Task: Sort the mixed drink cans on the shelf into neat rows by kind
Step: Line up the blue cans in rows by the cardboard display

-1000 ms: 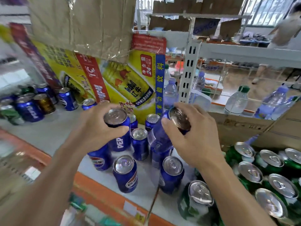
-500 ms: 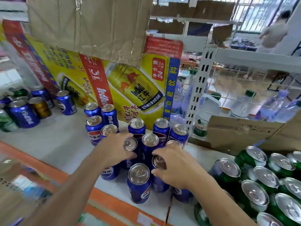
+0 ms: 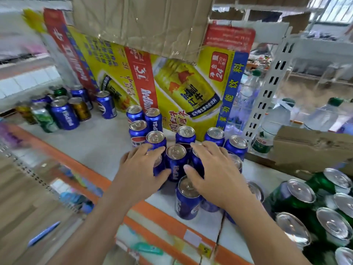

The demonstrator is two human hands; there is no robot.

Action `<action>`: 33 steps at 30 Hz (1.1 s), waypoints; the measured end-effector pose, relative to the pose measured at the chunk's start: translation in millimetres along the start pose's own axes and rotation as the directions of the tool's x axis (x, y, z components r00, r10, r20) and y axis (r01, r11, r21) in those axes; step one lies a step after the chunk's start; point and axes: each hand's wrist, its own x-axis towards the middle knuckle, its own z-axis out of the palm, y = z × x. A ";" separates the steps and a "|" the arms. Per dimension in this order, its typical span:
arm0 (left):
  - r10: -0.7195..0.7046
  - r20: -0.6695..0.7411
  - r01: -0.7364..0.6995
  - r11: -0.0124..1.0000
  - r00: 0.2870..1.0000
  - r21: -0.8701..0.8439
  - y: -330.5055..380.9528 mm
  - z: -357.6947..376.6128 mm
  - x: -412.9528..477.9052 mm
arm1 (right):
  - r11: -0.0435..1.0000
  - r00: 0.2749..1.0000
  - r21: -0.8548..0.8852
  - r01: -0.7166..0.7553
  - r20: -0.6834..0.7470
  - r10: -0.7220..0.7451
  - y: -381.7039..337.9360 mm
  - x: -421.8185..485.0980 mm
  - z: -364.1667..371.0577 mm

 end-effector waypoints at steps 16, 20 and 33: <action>-0.416 -0.173 0.423 0.906 0.893 0.003 -107.2 -71.9 -96.9 | 0.953 0.958 0.112 0.280 0.037 -0.286 -140.1 40.6 35.1; -0.465 -0.184 0.476 0.880 0.866 0.014 -147.2 -87.3 -95.2 | 0.941 0.939 0.070 0.332 0.072 -0.337 -184.6 71.0 60.0; -0.275 -0.065 0.280 0.956 0.959 0.084 -395.5 -135.8 46.6 | 0.998 0.996 0.011 0.068 0.053 -0.068 -317.1 264.1 171.5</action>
